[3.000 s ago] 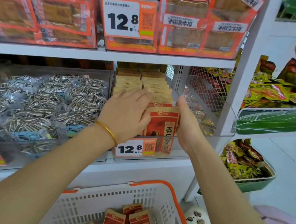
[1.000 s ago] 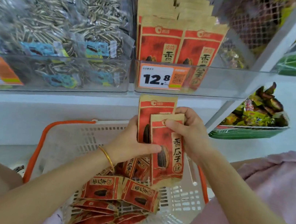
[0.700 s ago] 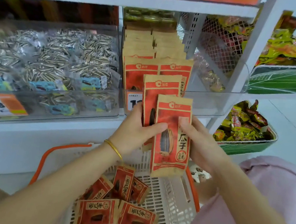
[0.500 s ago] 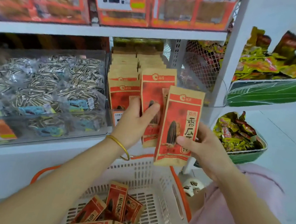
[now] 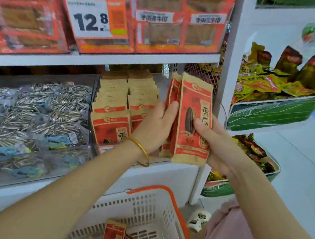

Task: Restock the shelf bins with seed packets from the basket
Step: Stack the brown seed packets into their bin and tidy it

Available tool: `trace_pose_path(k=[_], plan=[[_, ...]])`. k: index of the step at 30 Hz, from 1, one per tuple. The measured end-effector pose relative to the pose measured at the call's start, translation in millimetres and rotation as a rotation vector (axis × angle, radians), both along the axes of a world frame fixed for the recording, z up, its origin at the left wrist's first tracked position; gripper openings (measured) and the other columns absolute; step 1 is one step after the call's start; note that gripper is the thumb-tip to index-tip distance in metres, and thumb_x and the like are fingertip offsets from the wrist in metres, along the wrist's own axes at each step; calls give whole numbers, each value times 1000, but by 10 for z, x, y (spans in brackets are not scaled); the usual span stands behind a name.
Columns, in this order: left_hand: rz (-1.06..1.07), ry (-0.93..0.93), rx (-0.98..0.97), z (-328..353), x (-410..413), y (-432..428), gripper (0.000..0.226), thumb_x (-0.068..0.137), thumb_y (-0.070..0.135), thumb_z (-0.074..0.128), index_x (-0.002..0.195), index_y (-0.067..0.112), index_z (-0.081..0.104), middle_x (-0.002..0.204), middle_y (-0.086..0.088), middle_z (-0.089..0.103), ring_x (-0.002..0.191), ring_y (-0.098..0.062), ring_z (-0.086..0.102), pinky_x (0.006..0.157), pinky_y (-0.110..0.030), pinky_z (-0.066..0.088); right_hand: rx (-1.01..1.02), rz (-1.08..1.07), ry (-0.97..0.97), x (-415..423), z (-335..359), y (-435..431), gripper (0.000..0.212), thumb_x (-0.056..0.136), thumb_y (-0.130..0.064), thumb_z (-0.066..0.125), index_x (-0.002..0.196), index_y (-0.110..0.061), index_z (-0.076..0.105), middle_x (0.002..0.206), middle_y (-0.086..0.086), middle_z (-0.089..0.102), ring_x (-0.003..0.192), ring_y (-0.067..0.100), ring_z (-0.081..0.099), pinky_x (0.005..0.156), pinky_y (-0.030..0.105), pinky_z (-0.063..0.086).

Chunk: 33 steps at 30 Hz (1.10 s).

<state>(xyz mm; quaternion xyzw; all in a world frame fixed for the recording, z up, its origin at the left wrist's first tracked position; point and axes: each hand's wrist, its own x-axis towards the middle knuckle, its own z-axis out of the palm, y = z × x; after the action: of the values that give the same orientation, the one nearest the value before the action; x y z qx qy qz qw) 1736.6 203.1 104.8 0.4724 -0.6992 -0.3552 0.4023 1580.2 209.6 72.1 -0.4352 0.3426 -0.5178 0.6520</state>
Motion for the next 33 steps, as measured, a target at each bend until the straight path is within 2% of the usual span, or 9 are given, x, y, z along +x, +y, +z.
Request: trace_pose_path(k=[4, 6, 8, 12, 18, 24, 29, 31, 33], plan=[[173, -453, -371, 216, 118, -284, 40, 100, 41, 27, 84, 14, 52, 79, -3, 53, 79, -23, 51, 70, -35, 39, 131, -48, -14, -157, 108, -299, 50, 80, -32, 59, 123, -5, 55, 95, 14, 70, 68, 26, 69, 39, 29, 51], [229, -760, -533, 254, 242, -490, 49, 95, 44, 20, 102, 14, 58, 101, -7, 58, 98, -25, 52, 84, -40, 43, 179, -85, 10, -206, 160, -529, 43, 85, -29, 60, 121, -6, 56, 94, 15, 69, 64, 27, 68, 35, 27, 48], [185, -962, -456, 235, 346, -728, 56, 94, 42, 17, 129, 14, 51, 136, -8, 48, 125, -26, 43, 103, -42, 36, 190, -135, 120, -204, 198, -805, 27, 89, -24, 61, 110, -7, 60, 80, 10, 72, 60, 22, 70, 42, 33, 55], [75, -1036, -138, 167, 479, -1063, 51, 100, 38, 19, 149, 21, 20, 158, -3, 10, 145, -20, 8, 118, -40, 11, 79, -234, 470, 8, 77, -1503, 42, 81, -20, 73, 117, -4, 57, 102, 11, 70, 87, 25, 68, 85, 47, 54], [42, -1142, 30, 141, 505, -1102, 55, 99, 45, 12, 150, 29, -2, 158, 1, -12, 145, -15, -11, 119, -41, -1, -202, -354, 549, 403, -304, -2118, 69, 81, -10, 73, 136, -6, 31, 121, 7, 54, 112, 22, 55, 95, 37, 46], [43, -1141, 57, 166, 488, -1061, 55, 99, 43, 13, 149, 31, -6, 157, 4, -16, 144, -12, -15, 116, -37, -5, -226, -290, 1094, 382, -505, -2365, 95, 74, -23, 79, 146, -28, 17, 134, 8, 47, 122, 30, 48, 101, 47, 40], [35, -1136, 69, 195, 484, -1019, 54, 99, 42, 13, 149, 31, -6, 157, 4, -16, 144, -11, -15, 116, -36, -6, -141, -272, 818, 430, -506, -2410, 96, 70, -1, 78, 145, -17, 21, 129, 6, 53, 120, 26, 49, 104, 44, 39], [37, -1130, 70, 201, 478, -1007, 54, 99, 41, 13, 149, 31, -6, 157, 4, -16, 144, -11, -15, 116, -36, -6, -155, -344, 737, 496, -520, -2453, 88, 71, -1, 78, 141, -15, 27, 122, 5, 56, 113, 23, 53, 102, 45, 42], [37, -1128, 71, 207, 472, -1000, 54, 99, 41, 13, 149, 31, -7, 157, 4, -16, 144, -11, -16, 116, -36, -6, -146, -345, 825, 563, -544, -2480, 84, 74, -10, 77, 141, -15, 26, 122, 6, 53, 113, 23, 51, 101, 40, 41]])
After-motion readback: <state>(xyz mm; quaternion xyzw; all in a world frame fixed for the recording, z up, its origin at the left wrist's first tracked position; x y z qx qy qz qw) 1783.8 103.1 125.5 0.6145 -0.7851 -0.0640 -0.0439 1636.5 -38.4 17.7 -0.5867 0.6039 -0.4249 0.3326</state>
